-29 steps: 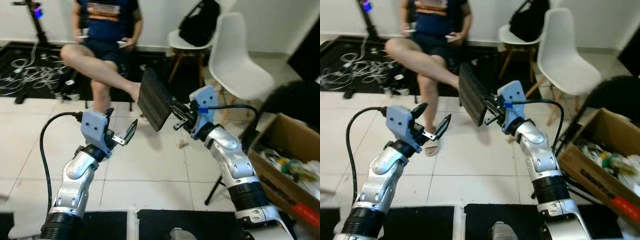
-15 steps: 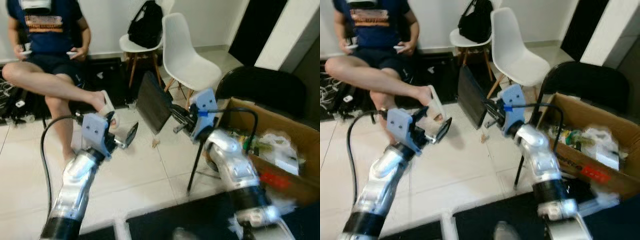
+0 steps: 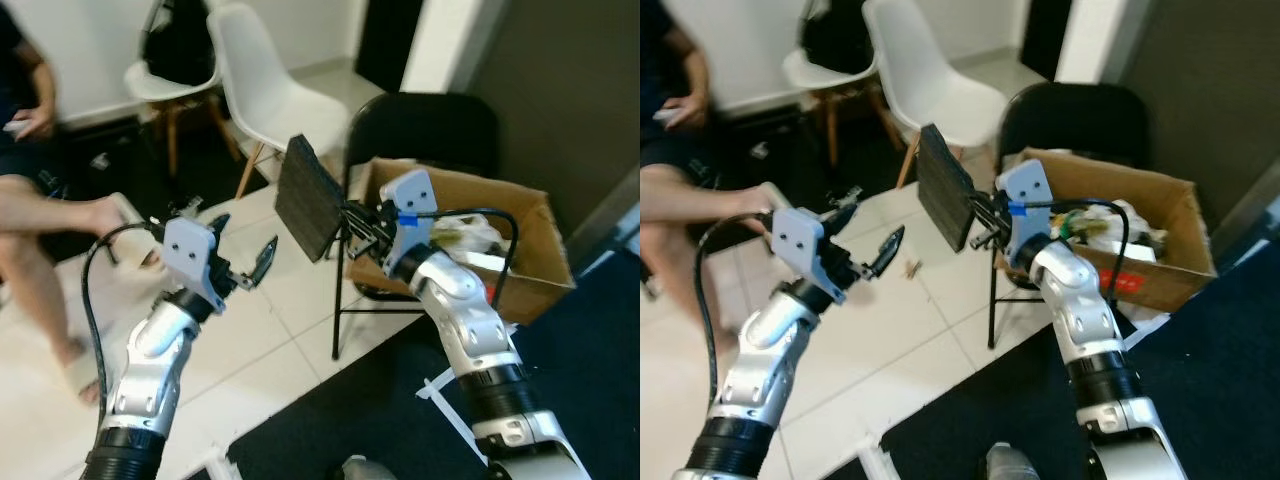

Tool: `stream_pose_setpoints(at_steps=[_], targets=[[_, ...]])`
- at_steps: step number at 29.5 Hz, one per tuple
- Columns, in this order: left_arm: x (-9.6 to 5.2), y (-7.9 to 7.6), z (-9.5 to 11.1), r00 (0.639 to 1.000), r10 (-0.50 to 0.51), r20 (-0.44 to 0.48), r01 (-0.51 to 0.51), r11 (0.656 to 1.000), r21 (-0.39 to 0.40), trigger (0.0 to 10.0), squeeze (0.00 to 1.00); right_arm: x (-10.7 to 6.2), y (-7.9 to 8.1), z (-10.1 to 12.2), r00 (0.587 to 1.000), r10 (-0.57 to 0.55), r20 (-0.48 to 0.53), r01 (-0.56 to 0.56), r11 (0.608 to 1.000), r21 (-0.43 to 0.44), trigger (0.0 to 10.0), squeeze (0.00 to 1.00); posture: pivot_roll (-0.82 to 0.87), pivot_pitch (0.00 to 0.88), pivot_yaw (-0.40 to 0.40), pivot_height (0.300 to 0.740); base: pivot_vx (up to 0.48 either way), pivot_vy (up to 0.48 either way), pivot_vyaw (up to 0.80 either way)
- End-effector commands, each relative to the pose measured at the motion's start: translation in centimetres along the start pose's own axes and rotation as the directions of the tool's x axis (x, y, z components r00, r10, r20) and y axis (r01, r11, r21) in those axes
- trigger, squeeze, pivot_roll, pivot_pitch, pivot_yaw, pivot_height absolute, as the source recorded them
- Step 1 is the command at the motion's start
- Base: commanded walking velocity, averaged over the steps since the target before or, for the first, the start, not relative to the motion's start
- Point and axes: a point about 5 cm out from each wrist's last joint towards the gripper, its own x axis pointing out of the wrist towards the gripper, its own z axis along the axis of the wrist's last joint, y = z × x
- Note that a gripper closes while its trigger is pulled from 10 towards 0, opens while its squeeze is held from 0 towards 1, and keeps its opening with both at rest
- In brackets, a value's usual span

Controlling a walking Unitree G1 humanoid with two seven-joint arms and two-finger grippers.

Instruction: Picking trash to rubbish bin

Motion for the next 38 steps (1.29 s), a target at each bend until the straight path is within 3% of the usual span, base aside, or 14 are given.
stream_pose_setpoints(at_steps=[1, 22, 30, 38], targets=[[-0.02, -0.09, 0.06, 1.000, -0.007, -0.002, 0.007, 1.000, 0.000, 10.0, 0.00, -0.08, -0.09, -0.18, 1.000, -0.003, -0.011, 0.003, 1.000, -0.004, 10.0, 0.00, 0.05, 0.000, -0.004, 0.740, 0.000, 0.000, -0.77], [-0.04, -0.16, -0.07, 1.000, -0.020, -0.008, 0.020, 1.000, -0.019, 10.0, 0.00, -0.10, -0.04, -0.29, 1.000, -0.002, -0.009, 0.002, 1.000, -0.006, 10.0, 0.00, 0.05, 0.000, -0.011, 0.740, 0.000, 0.000, -0.77], [-0.18, 0.00, -0.14, 0.999, -0.038, -0.010, 0.038, 0.999, -0.035, 10.0, 0.00, -0.11, -0.03, -0.20, 1.000, -0.003, 0.008, 0.003, 1.000, -0.002, 10.0, 0.00, 0.05, 0.000, -0.011, 0.740, 0.000, 0.000, 0.00], [-0.28, -0.01, -0.07, 0.999, -0.050, -0.006, 0.049, 0.998, -0.037, 10.0, 0.00, -0.16, -0.04, -0.09, 1.000, -0.004, 0.015, 0.004, 1.000, -0.004, 10.0, 0.00, 0.05, 0.000, -0.009, 0.740, 0.288, 0.000, 0.00]])
